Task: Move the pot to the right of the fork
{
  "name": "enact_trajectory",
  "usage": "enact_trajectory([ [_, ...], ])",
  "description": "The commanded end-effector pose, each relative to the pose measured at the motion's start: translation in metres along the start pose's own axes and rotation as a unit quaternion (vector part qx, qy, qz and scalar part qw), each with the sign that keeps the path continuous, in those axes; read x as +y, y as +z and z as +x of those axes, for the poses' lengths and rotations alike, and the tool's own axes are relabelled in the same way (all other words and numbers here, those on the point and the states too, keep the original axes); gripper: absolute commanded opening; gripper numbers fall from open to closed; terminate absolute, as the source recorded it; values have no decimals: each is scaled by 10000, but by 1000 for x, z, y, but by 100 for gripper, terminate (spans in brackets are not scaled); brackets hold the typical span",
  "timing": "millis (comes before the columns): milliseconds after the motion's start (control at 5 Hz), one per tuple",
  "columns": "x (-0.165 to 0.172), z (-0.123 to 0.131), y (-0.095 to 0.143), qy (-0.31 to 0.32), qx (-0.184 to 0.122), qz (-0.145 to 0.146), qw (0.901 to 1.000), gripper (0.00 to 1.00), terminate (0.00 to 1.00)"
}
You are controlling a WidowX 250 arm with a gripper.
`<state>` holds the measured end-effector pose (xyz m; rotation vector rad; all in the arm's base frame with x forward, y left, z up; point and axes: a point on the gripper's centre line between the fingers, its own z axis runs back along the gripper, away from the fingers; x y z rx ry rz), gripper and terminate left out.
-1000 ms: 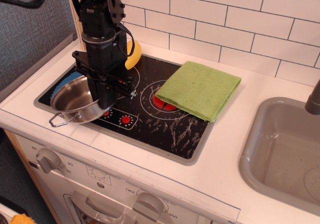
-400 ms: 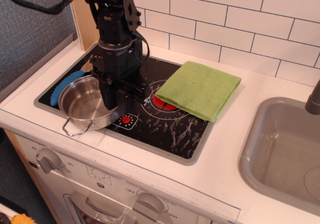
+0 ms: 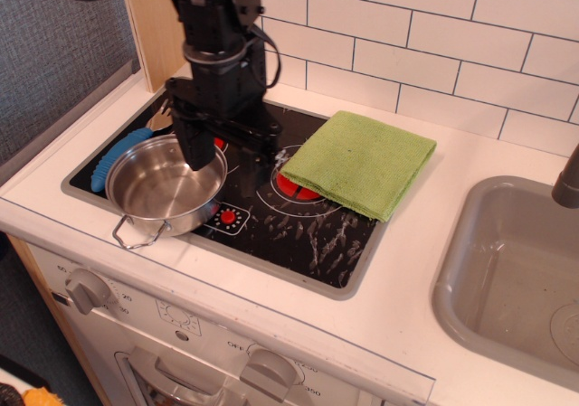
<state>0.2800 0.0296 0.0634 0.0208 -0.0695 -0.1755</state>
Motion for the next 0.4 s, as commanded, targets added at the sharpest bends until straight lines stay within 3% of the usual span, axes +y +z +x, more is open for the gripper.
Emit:
enact_trajectory([
  [0,-1,7,18,280,-226,68,9993,100,0],
  [200,-1,7,18,280,-226,68,9993,100,100],
])
